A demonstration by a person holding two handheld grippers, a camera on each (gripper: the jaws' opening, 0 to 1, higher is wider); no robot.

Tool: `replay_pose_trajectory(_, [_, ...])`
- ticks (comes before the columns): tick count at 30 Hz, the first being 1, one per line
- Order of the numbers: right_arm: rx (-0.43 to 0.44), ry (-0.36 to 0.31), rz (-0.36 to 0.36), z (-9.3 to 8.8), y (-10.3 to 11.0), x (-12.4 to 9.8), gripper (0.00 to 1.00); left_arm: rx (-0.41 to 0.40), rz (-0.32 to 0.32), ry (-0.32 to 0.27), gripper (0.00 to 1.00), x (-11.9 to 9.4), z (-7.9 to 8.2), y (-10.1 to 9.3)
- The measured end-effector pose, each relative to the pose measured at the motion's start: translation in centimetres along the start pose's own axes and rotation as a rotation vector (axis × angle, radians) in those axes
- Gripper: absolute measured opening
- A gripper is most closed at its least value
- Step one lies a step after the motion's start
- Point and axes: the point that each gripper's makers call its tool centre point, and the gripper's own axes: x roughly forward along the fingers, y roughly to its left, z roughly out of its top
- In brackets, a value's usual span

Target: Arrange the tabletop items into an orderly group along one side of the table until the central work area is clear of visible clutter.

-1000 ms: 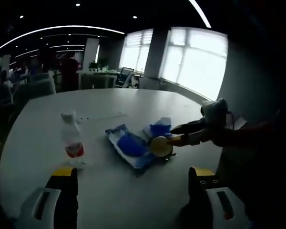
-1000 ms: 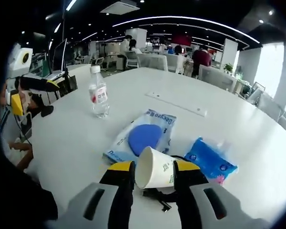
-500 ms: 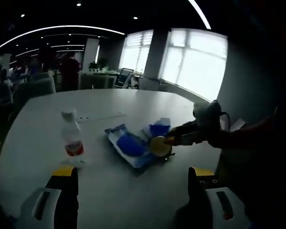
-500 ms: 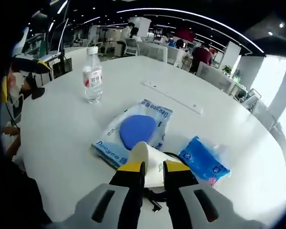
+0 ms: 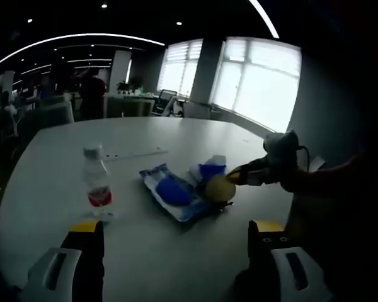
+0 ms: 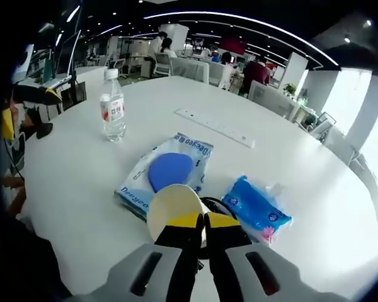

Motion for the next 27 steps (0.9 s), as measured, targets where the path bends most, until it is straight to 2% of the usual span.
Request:
replay_pose_trajectory(5, [0.04,-0.014,-0.01,-0.1,-0.9,-0.4,0.0,0.003,0.003,-0.005,0.93,0.0,0.2,-0.1])
replay_pose_trajectory(10, [0.128,-0.047,-0.014,0.6,-2.1,-1.4,0.0,0.002,0.005,-0.012,0.93,-0.1,0.3,-0.1])
replay_pose_trajectory(17, [0.208,-0.071,-0.001,1.2,-3.3,-1.4,0.0,0.002,0.01,-0.021,0.93,-0.1,0.6,0.3])
replay_pose_trajectory(27, [0.26,-0.108,0.052,3.9,-2.7,-1.9,0.0,-0.006,0.027,-0.037,0.94,-0.4,1.3,0.7])
